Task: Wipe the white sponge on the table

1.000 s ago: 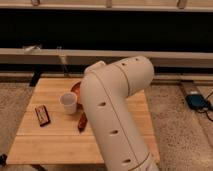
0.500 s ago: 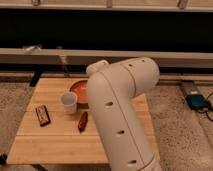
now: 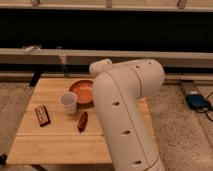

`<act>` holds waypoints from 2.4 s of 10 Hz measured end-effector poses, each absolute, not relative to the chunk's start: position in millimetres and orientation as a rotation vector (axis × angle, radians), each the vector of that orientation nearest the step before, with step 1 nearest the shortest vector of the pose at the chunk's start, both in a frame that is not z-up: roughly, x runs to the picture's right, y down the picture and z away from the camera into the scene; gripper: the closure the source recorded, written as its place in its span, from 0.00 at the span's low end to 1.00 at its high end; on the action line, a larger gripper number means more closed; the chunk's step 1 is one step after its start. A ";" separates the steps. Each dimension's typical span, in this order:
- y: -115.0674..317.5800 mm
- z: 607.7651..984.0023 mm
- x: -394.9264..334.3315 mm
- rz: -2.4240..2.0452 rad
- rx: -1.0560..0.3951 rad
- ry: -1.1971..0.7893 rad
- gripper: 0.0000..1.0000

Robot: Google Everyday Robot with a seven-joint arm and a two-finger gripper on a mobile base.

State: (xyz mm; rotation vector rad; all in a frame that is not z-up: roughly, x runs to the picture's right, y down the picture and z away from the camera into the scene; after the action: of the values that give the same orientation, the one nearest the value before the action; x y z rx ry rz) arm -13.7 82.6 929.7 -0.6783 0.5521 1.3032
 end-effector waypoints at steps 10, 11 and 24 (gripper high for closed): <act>78.6 925.6 -16.1 1.304 -0.661 0.534 0.20; 78.6 925.6 -15.5 1.305 -0.660 0.534 0.20; 67.3 904.1 2.3 1.094 -0.811 0.551 0.20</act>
State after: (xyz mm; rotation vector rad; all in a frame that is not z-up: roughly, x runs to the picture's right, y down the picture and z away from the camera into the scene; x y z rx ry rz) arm 2.3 67.3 904.1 -0.8115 0.5512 1.0945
